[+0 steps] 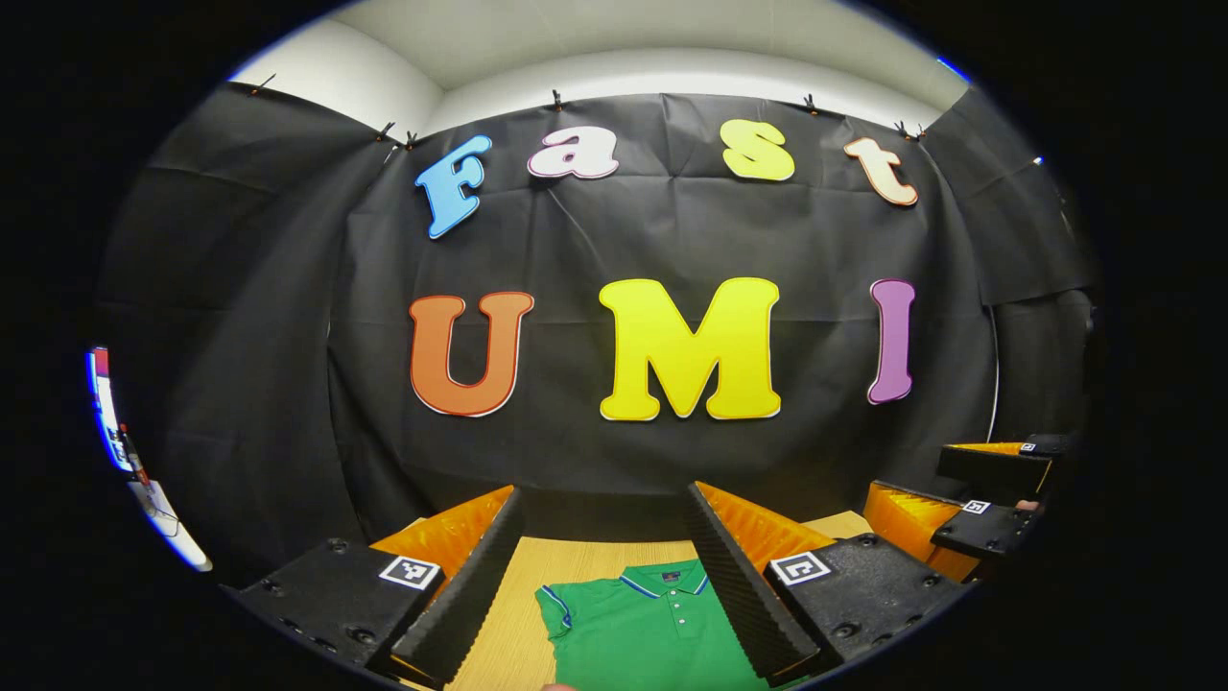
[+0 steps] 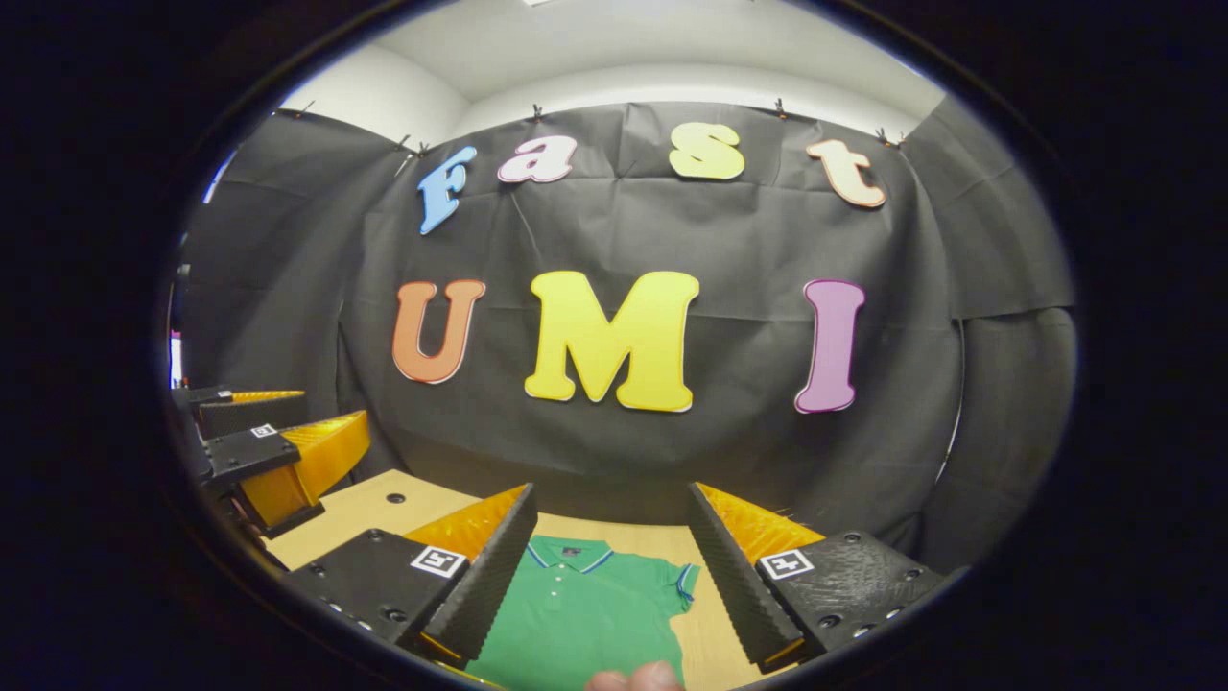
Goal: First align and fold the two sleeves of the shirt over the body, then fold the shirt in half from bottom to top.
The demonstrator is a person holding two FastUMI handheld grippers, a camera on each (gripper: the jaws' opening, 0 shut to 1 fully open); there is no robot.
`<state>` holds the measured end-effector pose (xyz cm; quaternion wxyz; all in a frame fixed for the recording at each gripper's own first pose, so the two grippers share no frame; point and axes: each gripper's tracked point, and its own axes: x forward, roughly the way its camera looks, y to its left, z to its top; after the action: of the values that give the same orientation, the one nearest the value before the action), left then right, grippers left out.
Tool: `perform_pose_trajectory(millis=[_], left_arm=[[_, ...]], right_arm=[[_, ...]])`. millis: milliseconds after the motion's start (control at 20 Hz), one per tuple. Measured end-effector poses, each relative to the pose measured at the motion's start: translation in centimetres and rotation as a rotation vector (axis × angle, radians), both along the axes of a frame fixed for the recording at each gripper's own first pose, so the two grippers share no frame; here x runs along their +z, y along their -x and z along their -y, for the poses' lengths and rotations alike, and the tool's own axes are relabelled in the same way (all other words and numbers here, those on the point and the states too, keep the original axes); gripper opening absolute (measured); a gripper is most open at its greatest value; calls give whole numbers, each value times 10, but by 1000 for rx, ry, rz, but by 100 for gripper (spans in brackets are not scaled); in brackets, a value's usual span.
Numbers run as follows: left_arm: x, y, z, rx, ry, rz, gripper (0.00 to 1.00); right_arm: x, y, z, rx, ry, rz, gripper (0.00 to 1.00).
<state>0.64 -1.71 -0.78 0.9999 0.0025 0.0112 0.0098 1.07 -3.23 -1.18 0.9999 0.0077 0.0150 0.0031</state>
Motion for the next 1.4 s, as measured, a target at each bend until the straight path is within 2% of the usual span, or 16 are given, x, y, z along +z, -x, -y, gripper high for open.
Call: perform_pose_trajectory(millis=[450,700,750,850,900,950,1100,1400], left_arm=[[-1,-6,12,2,-10,-5,100],[-6,-10,15,6,-7,-26,100],[-6,-13,16,8,-7,-25,100],[-7,-18,16,12,-6,-32,100],[-2,-21,18,17,-2,-26,100],[-1,-23,17,23,-1,-23,100],[-3,-30,16,41,-17,-31,100],[-4,-37,16,86,2,-39,100]], right_arm=[[-2,-15,25,-13,-3,-12,95],[-20,-27,38,-19,-1,-50,96],[-26,-31,41,-18,-9,-71,94],[-40,-42,48,-19,-12,-104,96],[-50,-49,53,-22,-5,-123,94],[-61,-57,59,-25,4,-150,97],[-102,-81,84,-33,26,-231,95],[-189,-135,109,10,44,-396,95]])
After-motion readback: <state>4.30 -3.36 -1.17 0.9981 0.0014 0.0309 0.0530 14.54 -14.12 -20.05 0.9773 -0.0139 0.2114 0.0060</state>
